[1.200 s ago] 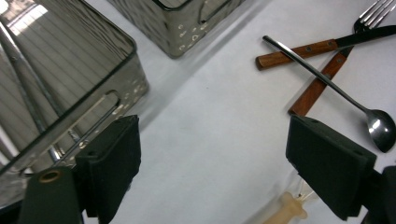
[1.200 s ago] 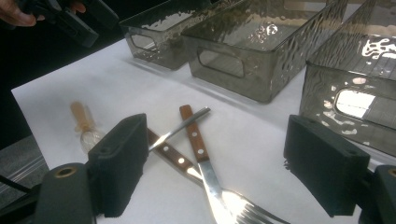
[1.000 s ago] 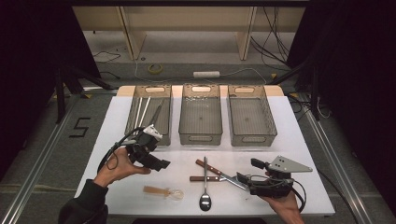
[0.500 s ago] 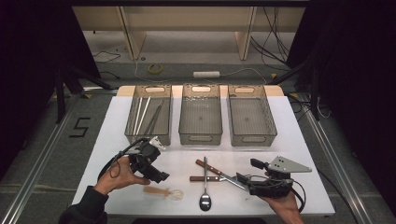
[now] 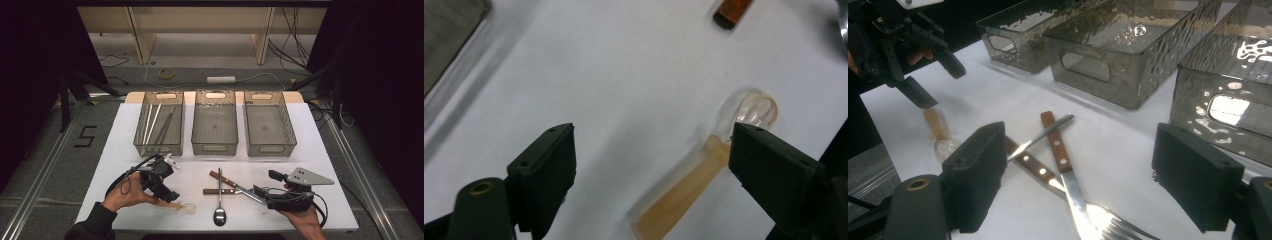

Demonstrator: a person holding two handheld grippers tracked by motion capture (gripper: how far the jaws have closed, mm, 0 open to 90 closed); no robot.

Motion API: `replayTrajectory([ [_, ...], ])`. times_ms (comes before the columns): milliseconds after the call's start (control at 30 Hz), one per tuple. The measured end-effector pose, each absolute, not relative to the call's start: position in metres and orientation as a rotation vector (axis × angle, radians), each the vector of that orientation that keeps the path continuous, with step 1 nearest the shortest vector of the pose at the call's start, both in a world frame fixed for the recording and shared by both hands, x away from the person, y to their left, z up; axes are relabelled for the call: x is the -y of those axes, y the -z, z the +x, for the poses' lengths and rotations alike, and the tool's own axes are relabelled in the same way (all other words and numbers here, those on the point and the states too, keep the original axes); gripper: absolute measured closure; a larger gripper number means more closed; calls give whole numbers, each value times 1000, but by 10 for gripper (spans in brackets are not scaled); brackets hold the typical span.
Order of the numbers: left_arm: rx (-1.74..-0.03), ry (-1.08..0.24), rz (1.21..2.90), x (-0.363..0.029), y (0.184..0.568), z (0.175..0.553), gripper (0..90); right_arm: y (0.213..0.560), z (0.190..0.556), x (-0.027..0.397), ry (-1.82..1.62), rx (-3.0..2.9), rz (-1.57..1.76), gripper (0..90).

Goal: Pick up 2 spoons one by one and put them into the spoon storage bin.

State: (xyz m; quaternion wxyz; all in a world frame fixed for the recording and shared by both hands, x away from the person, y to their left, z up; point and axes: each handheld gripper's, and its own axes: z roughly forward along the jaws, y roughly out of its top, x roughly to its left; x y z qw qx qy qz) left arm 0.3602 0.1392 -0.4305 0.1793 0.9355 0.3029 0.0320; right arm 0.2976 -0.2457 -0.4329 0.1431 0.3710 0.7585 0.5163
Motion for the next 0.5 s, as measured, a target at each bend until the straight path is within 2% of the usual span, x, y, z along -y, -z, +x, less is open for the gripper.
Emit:
replayTrajectory([
  [267, -816, -71, 2693, -136, 436, 355, 200, 433, 298, 246, -1487, -2188, 1070, 229],
  [500, -731, -65, 2750, -130, 440, 344, 251, 433, 298, 245, -1482, -2188, 1069, 229],
])
